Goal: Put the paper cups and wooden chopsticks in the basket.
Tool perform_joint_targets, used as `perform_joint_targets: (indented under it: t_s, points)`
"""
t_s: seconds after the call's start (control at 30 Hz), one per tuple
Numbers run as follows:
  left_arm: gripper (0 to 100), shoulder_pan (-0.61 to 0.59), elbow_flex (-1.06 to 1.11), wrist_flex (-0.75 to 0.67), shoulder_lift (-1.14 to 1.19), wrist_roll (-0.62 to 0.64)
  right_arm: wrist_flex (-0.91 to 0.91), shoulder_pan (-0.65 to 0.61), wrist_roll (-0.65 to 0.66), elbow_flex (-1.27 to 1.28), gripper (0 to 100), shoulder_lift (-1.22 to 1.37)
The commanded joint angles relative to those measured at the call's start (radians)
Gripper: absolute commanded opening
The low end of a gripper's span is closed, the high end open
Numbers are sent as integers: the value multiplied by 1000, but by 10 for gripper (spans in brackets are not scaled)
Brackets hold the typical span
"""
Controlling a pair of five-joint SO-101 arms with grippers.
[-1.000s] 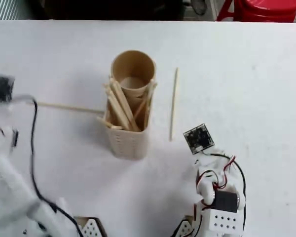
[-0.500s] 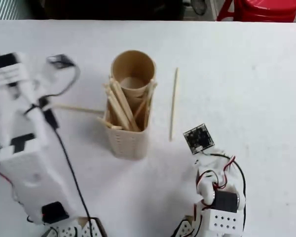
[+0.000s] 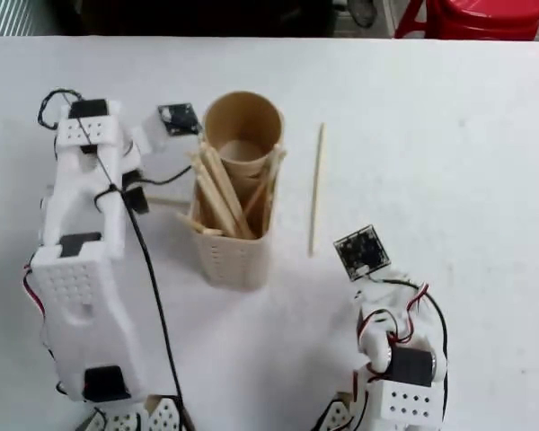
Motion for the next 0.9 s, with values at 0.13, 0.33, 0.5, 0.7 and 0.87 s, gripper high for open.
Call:
perform_joint_targets:
  t_s: [0.13,0.33,0.5,0.7,0.87]
  points:
    - [260,18,-95,-57,110,-11,-1,1,9,9,35,-7]
    - [244,12,-169,-52,211,-9,-1,1,9,9,35,-7]
    - [14,4,-180,-35,237,23,-1,1,9,9,35,-7]
    - [23,-25,-209,83,200,66,-1,1,9,9,35,-7]
    - [23,-45,-331,325,107,68,-1,1,9,9,35,-7]
